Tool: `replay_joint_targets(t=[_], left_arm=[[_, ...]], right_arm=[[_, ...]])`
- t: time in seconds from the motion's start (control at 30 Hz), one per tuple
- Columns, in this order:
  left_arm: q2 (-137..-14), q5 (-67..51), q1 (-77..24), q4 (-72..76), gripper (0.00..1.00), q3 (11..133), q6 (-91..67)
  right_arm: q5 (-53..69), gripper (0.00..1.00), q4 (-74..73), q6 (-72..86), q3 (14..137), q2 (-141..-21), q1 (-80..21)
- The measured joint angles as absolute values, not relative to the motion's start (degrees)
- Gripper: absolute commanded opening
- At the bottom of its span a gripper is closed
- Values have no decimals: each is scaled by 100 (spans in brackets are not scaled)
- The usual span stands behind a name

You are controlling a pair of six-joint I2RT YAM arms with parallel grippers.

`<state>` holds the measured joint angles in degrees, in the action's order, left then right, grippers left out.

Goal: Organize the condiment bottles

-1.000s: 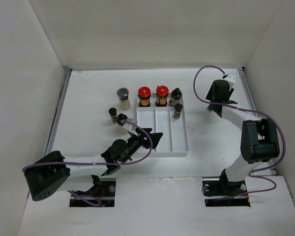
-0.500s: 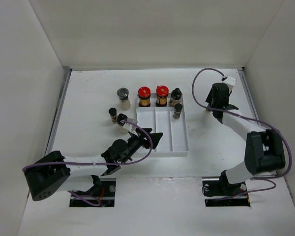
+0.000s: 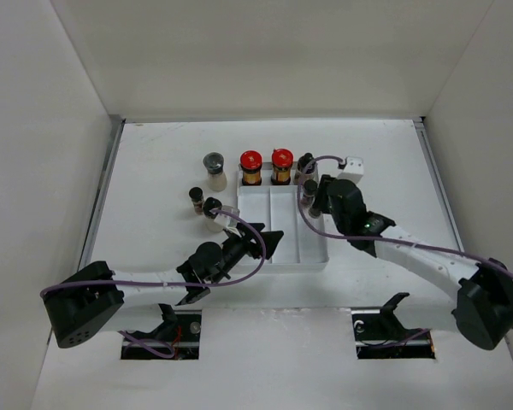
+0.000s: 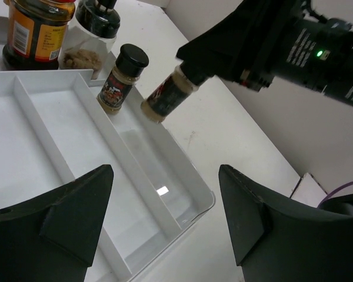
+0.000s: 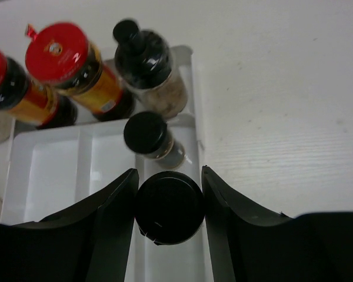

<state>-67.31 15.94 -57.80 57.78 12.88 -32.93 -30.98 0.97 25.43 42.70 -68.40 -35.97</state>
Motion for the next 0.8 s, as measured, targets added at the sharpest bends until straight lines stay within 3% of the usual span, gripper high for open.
replay_joint_targets(t=[0.37,0.53,0.8], left_arm=[[-6707,1588,-5778,5789,71,1288,-3304],[-6707,1586,-5778,5791,71,1288,-3301],[-6707,1632,-5725,5787,70,1288,-3293]], right_arm=[[-3330,41,145,2718,4329,-7902,-4080],[-3524,70,211,2700,4368,-8025,-4213],[-3516,86,180,2674,4318,-7559,-4283]])
